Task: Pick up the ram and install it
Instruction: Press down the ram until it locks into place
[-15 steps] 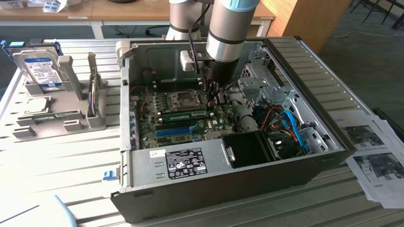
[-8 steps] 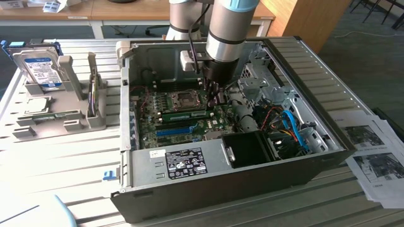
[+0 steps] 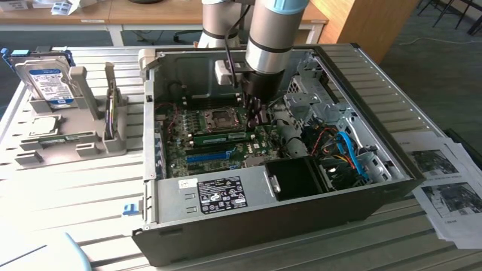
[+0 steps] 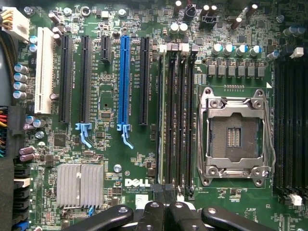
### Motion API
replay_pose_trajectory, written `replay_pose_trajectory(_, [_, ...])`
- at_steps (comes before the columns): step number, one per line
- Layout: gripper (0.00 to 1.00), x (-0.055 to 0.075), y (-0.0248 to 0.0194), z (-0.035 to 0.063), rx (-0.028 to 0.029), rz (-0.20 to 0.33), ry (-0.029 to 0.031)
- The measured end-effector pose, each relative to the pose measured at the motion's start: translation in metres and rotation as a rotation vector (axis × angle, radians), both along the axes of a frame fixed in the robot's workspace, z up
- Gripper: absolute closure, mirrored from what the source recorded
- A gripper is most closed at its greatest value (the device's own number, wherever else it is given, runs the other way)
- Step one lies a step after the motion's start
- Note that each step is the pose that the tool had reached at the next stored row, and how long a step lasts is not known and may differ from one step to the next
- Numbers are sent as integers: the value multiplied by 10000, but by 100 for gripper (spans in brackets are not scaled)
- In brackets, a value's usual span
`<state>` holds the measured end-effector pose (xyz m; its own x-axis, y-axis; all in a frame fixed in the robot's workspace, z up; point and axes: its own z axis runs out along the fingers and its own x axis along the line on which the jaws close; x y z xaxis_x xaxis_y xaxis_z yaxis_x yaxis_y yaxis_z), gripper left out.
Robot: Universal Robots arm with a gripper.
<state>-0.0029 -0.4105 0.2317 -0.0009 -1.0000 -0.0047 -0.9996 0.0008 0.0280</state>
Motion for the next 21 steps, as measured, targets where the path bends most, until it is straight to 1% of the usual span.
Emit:
replay_pose_trajectory(5, [91, 0, 4, -2, -1, 1, 0])
replay_pose_trajectory(9, [91, 0, 6, -25, 0, 1, 0])
replay_pose_trajectory(21, [91, 0, 5, -35, 0, 1, 0])
